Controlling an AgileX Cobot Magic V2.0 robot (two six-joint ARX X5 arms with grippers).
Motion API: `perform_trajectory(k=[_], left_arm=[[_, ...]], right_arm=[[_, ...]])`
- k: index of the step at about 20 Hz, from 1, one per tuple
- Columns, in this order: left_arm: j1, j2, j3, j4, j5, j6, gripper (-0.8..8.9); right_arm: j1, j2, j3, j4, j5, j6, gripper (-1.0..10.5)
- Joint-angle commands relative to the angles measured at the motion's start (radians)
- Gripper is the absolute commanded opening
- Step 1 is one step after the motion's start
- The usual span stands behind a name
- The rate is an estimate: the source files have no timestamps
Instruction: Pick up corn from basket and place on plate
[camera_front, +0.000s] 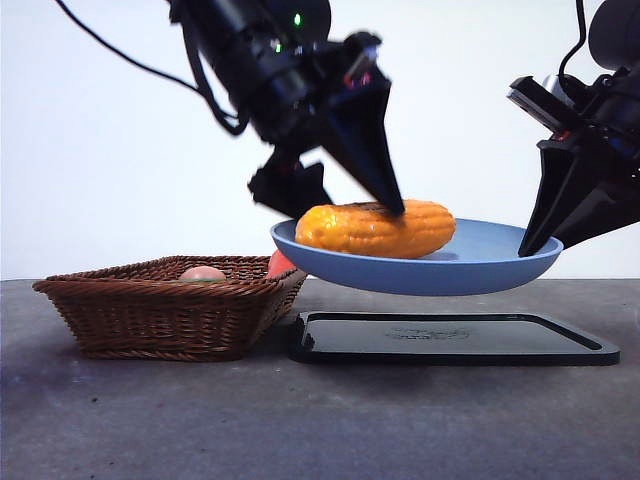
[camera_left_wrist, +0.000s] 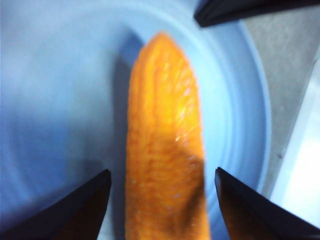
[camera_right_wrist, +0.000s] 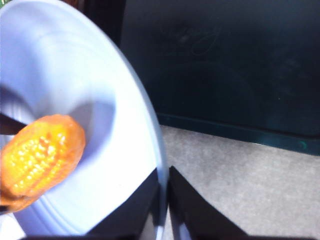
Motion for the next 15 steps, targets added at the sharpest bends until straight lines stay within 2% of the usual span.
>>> perform_trajectory(k=[1,7,10,15], left_arm=[[0.000,0.018,0.087,-0.035,0.001,-0.003,3.41],[0.011,0.018,0.261,-0.161,0.001,-0.003,3.41],[0.021,0.017,0.343,-0.243,0.001,-0.003,3.39],[0.021,0.016,0.402,-0.287,0.001,-0.004,3.39]], right_arm=[[0.002,0.018,0.016,0.011,0.000,-0.004,0.0],[-0.063,0.100,0.041,0.022,0.000,0.011,0.0],[-0.103,0.191,0.110,0.024,-0.001,0.010,0.0],[-0.126,0.366,0.269,0.014,-0.001,0.007,0.0]])
